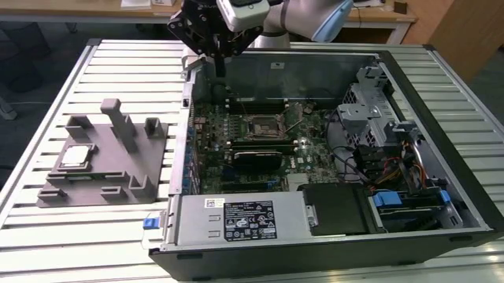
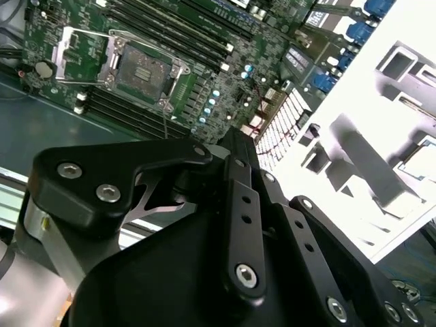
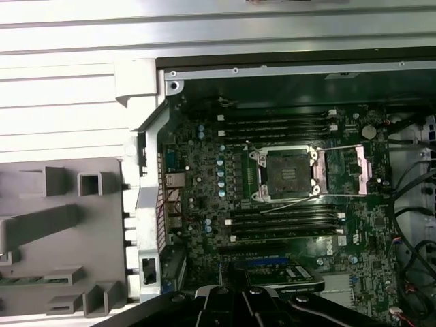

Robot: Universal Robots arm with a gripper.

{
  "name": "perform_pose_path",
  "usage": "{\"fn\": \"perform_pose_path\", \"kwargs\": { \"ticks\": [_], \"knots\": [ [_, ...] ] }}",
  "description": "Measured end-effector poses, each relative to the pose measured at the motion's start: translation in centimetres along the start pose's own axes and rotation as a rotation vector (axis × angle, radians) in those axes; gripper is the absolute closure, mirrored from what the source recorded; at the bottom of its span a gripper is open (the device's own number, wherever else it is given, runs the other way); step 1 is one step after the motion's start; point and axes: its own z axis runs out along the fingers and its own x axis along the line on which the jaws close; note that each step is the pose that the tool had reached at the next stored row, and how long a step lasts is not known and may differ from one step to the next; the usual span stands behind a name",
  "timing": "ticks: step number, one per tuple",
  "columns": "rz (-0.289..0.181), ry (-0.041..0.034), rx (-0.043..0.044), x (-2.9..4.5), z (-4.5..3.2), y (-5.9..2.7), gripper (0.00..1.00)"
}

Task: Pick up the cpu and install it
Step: 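Reach for the cpu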

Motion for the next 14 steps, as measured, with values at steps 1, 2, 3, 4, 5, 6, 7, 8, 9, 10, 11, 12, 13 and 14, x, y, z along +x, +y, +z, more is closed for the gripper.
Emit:
{"fn": "perform_pose_path", "kwargs": {
  "ticks": [1,2,3,4,5,6,7,8,9,10,11,12,13,14],
  "knots": [
    [0.000,0.0000,-0.0001,0.22,0.00,-0.02,0.89],
    [0.000,0.0001,0.0000,0.43,-0.01,-0.03,0.89],
    [0.000,0.0000,-0.0001,0.66,-0.01,-0.05,0.89],
    [0.000,0.0000,-0.0001,0.88,-0.02,-0.06,0.89],
    [0.000,0.0000,-0.0001,1.06,-0.02,-0.08,0.89],
    [0.000,-0.0001,-0.0001,1.24,-0.02,-0.09,0.89],
    [0.000,-0.0001,-0.0002,1.42,-0.02,-0.11,0.89],
    [0.000,0.0000,-0.0001,1.59,-0.03,-0.12,0.89],
    [0.000,0.0000,-0.0001,1.77,-0.03,-0.13,0.89],
    [0.000,0.0000,-0.0001,1.94,-0.04,-0.15,0.89],
    [0.000,0.0000,-0.0001,2.12,-0.04,-0.16,0.89],
    [0.000,0.0000,0.0000,2.28,-0.04,-0.17,0.89],
    [0.000,0.0000,0.0000,2.42,-0.04,-0.18,0.89],
    [0.000,0.0000,-0.0001,2.56,-0.04,-0.19,0.89]
  ]
}}
